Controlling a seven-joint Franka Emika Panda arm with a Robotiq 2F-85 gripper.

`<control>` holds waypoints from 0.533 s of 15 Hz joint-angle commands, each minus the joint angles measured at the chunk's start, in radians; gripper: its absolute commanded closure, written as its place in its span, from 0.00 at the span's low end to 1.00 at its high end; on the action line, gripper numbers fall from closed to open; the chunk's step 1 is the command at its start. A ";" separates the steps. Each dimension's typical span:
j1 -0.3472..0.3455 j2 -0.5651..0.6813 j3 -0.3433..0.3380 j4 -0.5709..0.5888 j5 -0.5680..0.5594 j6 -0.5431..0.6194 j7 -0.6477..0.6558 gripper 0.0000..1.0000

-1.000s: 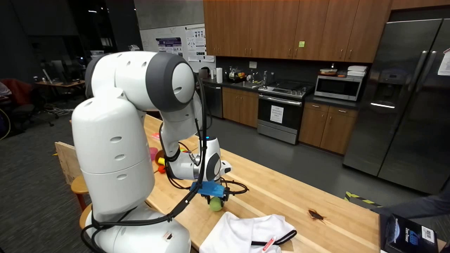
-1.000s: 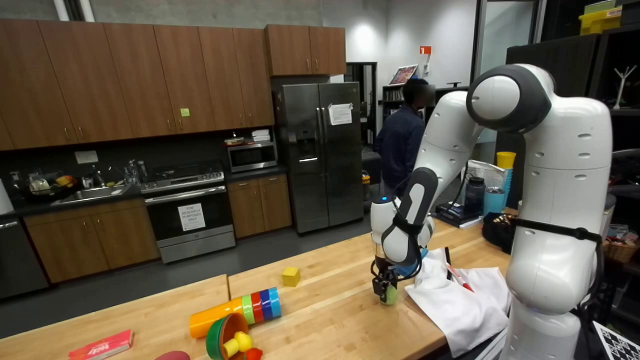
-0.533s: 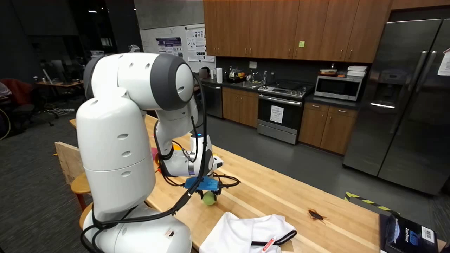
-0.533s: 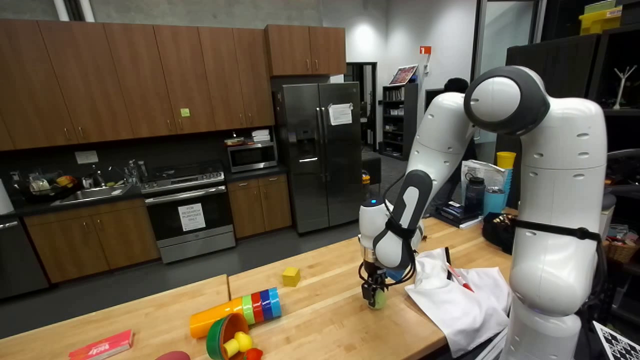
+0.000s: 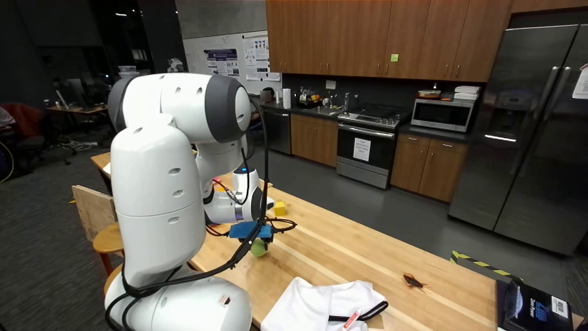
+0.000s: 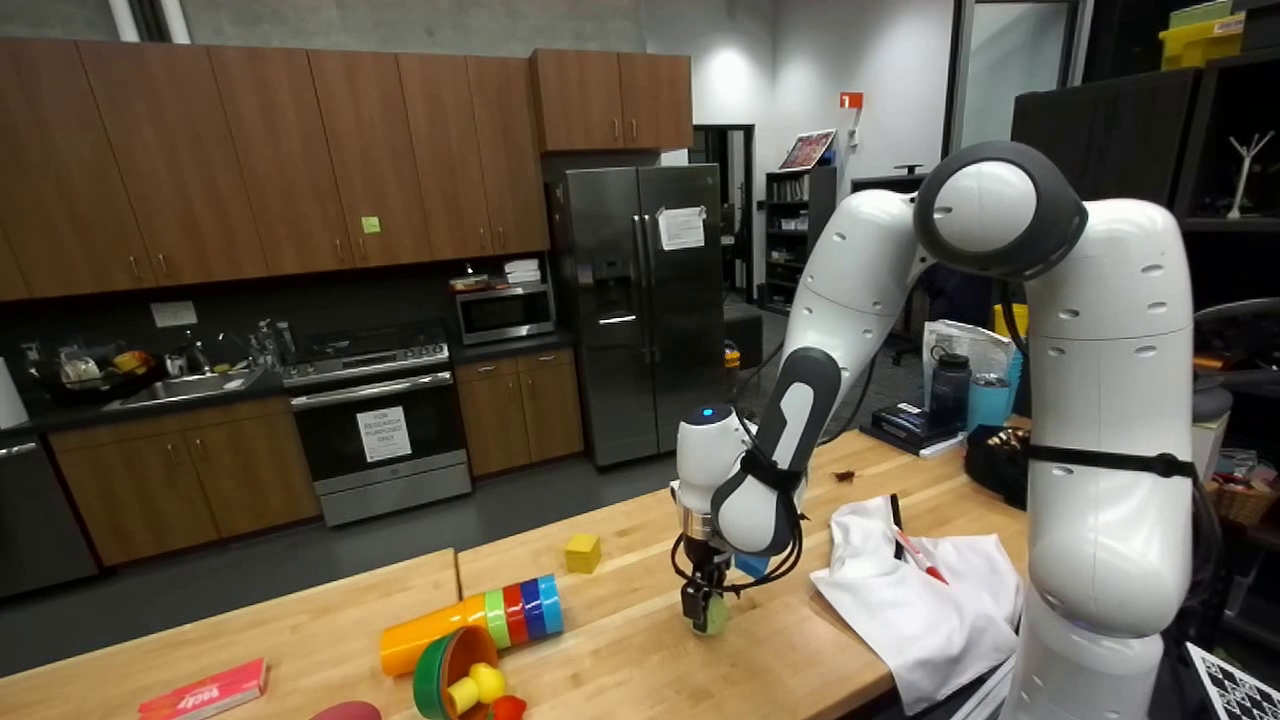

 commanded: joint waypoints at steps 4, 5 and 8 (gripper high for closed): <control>0.041 0.063 0.012 0.092 -0.008 -0.012 -0.010 0.58; 0.044 0.078 0.017 0.109 -0.001 -0.011 -0.019 0.58; 0.052 0.122 0.028 0.166 0.000 -0.006 -0.046 0.58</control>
